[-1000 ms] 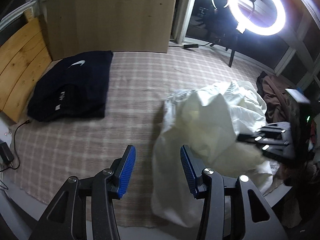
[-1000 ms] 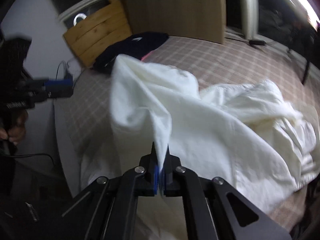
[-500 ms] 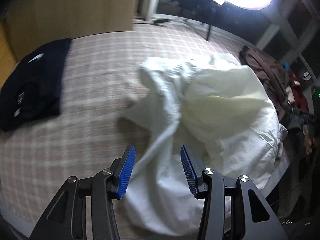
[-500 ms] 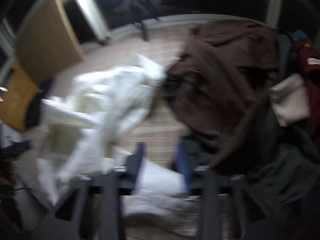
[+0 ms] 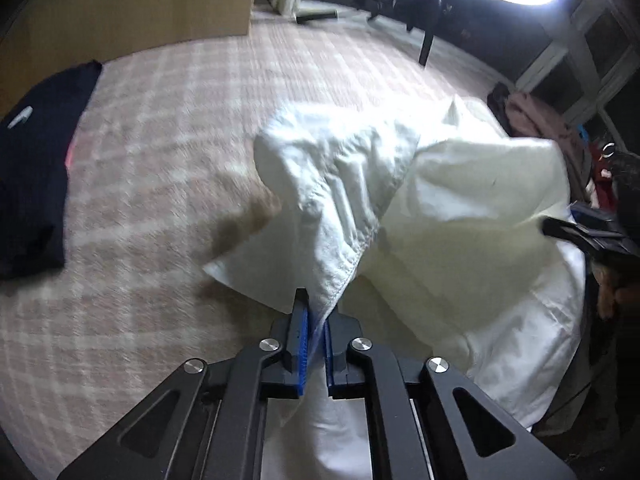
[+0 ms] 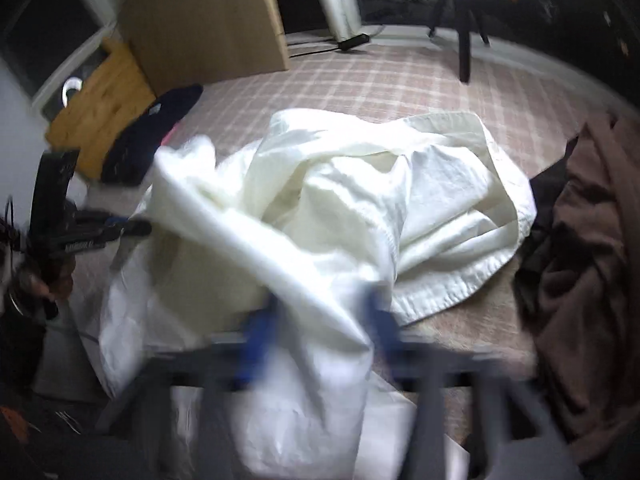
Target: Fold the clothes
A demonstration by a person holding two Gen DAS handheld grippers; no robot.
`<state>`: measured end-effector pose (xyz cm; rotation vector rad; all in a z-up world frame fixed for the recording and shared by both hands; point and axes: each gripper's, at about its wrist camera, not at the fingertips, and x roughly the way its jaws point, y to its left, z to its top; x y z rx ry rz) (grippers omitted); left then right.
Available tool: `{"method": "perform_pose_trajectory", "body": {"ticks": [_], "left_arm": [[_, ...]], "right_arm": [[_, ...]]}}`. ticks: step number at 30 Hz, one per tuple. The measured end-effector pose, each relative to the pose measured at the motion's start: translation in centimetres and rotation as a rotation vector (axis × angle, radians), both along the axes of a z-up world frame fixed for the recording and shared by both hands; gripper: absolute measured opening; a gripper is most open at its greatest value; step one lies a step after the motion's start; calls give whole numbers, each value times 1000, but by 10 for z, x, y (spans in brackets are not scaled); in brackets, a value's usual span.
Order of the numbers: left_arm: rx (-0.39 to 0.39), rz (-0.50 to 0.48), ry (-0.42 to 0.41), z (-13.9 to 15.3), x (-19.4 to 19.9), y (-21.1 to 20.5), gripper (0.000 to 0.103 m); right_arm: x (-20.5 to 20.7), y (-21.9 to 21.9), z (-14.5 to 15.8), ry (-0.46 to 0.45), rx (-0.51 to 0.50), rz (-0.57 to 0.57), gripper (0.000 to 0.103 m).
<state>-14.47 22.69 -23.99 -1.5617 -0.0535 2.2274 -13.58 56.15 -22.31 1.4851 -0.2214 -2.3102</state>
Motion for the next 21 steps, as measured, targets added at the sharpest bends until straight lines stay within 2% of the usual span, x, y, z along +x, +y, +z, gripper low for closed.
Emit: {"method": "perform_pose_trajectory", "body": {"ticks": [6, 8, 10, 12, 17, 19, 21], "left_arm": [[39, 9, 45, 29, -6, -14, 5], [17, 17, 52, 31, -9, -16, 5], [55, -3, 41, 32, -6, -11, 4], [93, -50, 46, 38, 3, 6, 4], [219, -280, 54, 55, 46, 74, 4], [248, -370, 65, 61, 64, 107, 4], [316, -437, 34, 58, 79, 140, 5]], "right_arm": [[-16, 19, -6, -17, -93, -82, 11], [-19, 12, -7, -17, -57, -69, 11], [-19, 3, -8, -38, 13, -60, 14], [-13, 4, 4, -23, 46, -79, 20], [9, 10, 50, 58, 94, -123, 56], [17, 11, 72, 96, 91, -117, 57], [26, 9, 87, 120, 84, -120, 57]]}}
